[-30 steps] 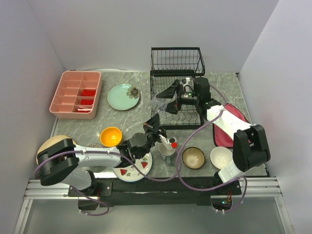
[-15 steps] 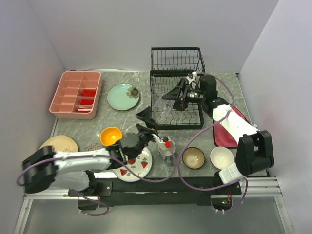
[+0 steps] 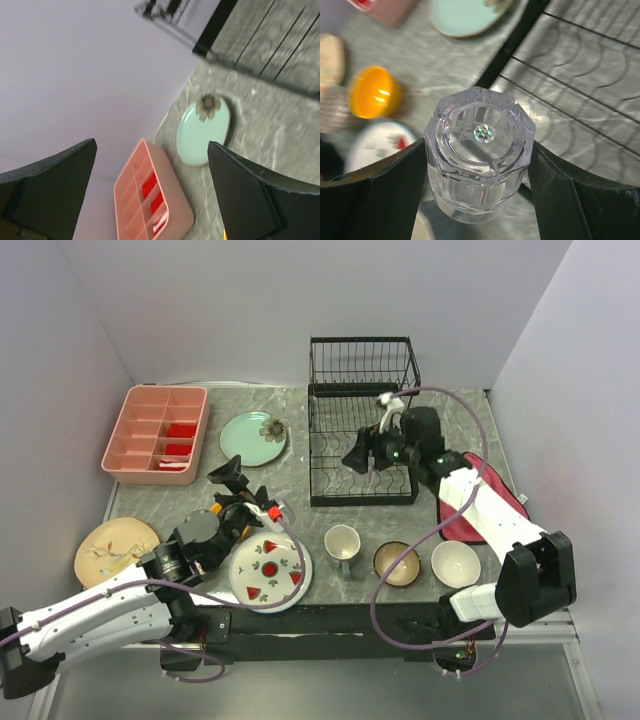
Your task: Load the mixed dishes into the dish rack
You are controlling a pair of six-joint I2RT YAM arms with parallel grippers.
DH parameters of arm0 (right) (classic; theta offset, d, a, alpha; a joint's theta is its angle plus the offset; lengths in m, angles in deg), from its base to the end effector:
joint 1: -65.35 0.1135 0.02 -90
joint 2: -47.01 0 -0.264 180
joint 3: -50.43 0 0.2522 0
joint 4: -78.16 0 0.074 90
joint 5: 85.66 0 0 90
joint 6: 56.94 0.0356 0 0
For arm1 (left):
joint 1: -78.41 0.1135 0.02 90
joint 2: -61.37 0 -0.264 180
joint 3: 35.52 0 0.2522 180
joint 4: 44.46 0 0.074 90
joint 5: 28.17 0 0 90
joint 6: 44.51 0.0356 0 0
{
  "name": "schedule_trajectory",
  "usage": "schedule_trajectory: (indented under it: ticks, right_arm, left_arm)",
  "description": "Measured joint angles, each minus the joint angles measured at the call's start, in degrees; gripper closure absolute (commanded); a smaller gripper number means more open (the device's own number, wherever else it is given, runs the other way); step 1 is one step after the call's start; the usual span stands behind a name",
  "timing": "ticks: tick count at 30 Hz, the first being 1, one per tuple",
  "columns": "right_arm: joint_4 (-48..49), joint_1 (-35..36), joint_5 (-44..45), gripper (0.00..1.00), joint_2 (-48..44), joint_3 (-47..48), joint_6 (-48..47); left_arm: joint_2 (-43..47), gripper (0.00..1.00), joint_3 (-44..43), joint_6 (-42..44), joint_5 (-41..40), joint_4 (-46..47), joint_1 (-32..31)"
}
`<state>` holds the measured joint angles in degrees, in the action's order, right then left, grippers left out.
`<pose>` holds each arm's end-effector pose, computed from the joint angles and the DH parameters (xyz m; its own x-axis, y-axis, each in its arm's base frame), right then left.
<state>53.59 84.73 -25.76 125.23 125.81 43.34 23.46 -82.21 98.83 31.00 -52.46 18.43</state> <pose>0.2875 0.1201 0.3112 -0.5535 -0.0310 -0.8323 -0.6182 0.6849 0.3856 0.0986 -0.1342 0.3156 0.3948 0.6935 -0.6026 0.2854 0.5309 0.7980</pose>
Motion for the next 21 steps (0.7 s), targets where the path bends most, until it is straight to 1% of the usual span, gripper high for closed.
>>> schedule_trajectory:
  ticks: [2,5,11,16,21]
  right_arm:
    - [2.8,1.6,4.3,0.60,-0.7,-3.2,-3.9]
    - [8.3,3.8,10.7,0.59,-0.7,-8.4,-8.1]
    - [17.9,5.3,20.1,0.57,2.5,-11.6,-11.4]
    - [26.1,5.5,23.7,0.57,7.0,-12.0,-12.7]
    - [29.2,5.6,25.3,0.57,12.3,-11.7,-12.3]
  left_arm:
    - [-0.9,0.01,0.4,-0.4,-0.5,-0.2,2.5]
    - [-1.4,0.00,0.9,-1.6,-0.5,-1.3,3.6]
    - [-1.2,0.00,0.9,-5.7,-0.6,-4.5,5.5]
    - [-1.3,0.00,0.9,-8.0,-0.6,-5.2,7.6]
    - [-1.5,0.01,0.9,-9.7,-0.6,-5.3,8.6]
